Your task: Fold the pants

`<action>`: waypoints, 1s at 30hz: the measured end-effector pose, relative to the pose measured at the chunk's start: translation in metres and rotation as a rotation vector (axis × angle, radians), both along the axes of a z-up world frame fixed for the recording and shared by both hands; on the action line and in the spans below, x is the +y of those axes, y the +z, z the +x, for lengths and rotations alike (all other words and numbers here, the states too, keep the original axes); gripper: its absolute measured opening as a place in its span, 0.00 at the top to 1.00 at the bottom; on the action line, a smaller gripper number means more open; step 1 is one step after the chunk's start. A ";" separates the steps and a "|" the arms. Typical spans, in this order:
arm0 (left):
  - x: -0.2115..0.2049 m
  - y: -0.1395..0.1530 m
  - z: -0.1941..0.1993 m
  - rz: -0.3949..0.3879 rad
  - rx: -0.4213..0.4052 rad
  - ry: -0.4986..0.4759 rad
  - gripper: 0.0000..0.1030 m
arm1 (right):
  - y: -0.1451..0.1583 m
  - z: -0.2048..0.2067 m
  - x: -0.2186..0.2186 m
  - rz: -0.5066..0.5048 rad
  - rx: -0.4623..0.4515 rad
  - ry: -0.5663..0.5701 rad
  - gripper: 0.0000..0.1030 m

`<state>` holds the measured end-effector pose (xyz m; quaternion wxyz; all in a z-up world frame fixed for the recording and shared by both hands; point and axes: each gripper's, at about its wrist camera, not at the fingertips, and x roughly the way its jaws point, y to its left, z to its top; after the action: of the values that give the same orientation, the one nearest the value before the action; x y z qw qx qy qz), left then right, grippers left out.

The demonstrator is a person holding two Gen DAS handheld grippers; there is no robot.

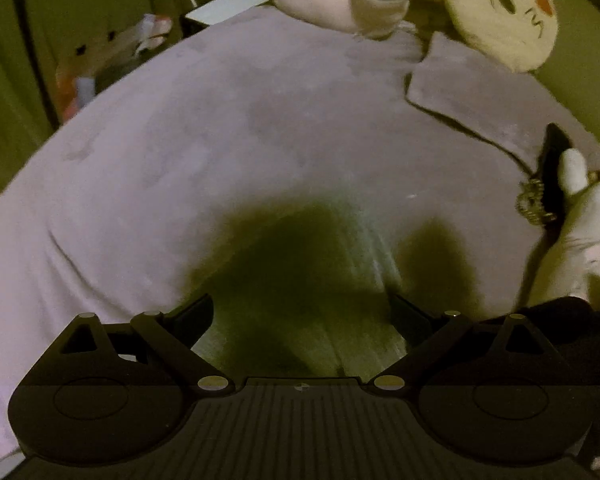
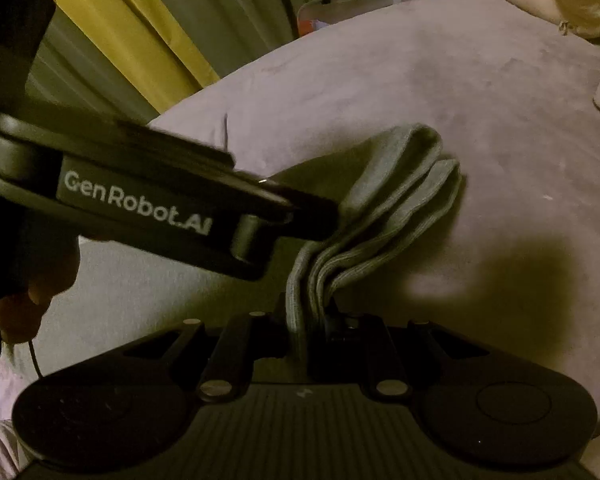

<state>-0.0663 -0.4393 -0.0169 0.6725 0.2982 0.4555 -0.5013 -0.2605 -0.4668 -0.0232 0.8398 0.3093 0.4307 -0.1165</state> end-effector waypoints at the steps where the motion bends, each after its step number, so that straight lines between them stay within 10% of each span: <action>1: -0.003 -0.002 0.001 0.011 -0.003 0.004 0.04 | 0.000 0.000 0.000 -0.001 0.000 0.000 0.85; 17: 0.134 -0.039 0.087 -0.093 0.189 0.382 0.04 | 0.032 0.026 0.023 -0.020 -0.061 0.072 0.86; 30: 0.359 -0.049 0.124 -0.300 0.290 0.790 0.04 | 0.067 0.141 0.158 -0.123 -0.040 0.476 0.86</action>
<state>0.0579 -0.0803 -0.0662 0.7774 -0.0726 0.5463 -0.3032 -0.1196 -0.3093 0.0437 0.8693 0.1496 0.4668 0.0644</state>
